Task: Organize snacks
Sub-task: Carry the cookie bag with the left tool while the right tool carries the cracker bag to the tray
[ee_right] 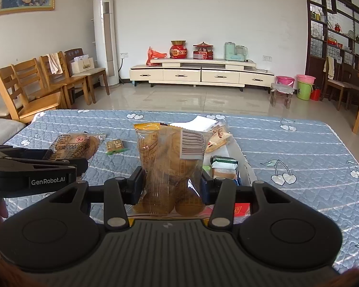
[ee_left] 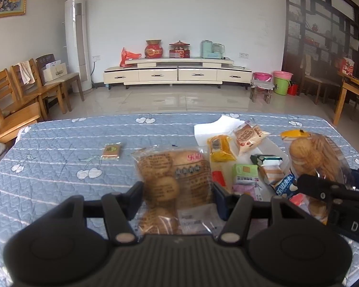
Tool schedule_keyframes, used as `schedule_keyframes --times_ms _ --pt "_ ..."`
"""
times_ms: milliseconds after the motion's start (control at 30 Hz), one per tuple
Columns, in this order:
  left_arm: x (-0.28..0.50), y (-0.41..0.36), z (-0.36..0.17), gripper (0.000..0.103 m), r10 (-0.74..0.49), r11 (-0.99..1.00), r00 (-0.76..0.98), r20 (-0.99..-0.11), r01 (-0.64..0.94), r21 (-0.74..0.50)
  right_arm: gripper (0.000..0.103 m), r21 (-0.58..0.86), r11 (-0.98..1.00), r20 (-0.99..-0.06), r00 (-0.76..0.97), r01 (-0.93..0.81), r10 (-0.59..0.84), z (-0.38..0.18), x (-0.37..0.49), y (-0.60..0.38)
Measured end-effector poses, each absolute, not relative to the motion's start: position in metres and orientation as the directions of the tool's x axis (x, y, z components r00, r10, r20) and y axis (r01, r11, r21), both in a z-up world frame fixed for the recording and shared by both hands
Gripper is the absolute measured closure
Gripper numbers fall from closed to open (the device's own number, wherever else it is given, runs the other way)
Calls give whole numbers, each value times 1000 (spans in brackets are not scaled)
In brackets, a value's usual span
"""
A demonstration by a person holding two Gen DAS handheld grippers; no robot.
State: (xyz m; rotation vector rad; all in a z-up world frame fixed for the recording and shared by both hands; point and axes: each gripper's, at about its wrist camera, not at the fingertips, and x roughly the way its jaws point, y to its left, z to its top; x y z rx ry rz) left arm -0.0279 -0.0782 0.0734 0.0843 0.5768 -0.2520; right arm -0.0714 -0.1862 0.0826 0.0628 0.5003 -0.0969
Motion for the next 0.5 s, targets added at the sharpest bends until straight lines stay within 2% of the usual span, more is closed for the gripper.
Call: schedule_keyframes --times_ms 500 --pt "-18 -91 68 43 -232 960 793 -564 280 -2 46 48 987 -499 860 155 -110 84 -63 -182"
